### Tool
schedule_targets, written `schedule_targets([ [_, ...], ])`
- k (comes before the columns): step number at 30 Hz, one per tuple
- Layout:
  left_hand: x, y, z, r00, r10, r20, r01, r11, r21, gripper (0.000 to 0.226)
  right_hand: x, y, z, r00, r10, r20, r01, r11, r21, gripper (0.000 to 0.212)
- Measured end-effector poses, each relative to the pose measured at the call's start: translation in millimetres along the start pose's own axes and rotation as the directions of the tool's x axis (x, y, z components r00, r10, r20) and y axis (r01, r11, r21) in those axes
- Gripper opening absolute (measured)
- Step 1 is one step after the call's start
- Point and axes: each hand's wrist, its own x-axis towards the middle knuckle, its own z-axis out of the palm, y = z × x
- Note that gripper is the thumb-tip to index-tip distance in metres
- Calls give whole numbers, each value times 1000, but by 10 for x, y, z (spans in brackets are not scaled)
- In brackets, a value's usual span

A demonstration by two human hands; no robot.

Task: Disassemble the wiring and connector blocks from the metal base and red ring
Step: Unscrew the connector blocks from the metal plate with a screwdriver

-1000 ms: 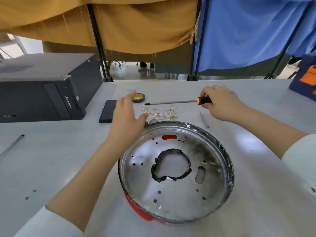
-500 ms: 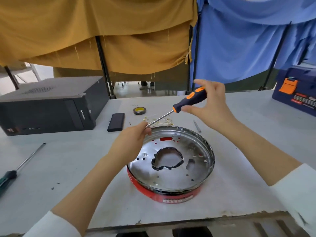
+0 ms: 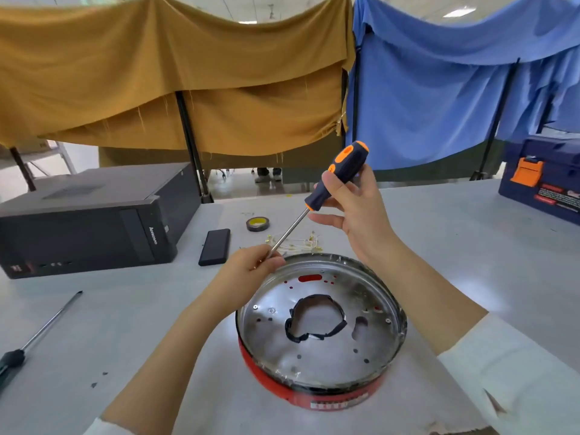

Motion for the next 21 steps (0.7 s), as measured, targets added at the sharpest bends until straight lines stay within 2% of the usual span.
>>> schedule_targets([
  [3, 209, 8, -13, 998, -1, 67, 6, 997, -77, 10, 185, -136, -38, 994, -108, -27, 107, 993, -48, 19],
  [5, 356, -11, -16, 993, 0, 119, 10, 996, -86, 22, 305, -198, -90, 985, -168, -40, 165, 983, -81, 16],
  [9, 603, -29, 33, 957, -48, 285, 49, 999, 5, 51, 472, -159, -182, 974, -228, -6, 223, 958, -177, 17],
  [13, 814, -69, 92, 897, -86, 433, 37, 992, 119, 54, 529, -51, -227, 966, -258, 28, 256, 929, -267, 25],
  [16, 897, -114, 170, 897, -90, 433, 35, 990, 134, 51, 515, 8, -251, 949, -307, 67, 312, 899, -306, 18],
  [19, 896, -193, 317, 905, -77, 418, 47, 996, 80, 43, 492, 71, -290, 949, -302, 93, 316, 890, -330, 21],
  [21, 890, -239, 380, 916, -55, 398, 14, 994, 106, 41, 490, 88, -307, 949, -293, 114, 314, 882, -352, 24],
])
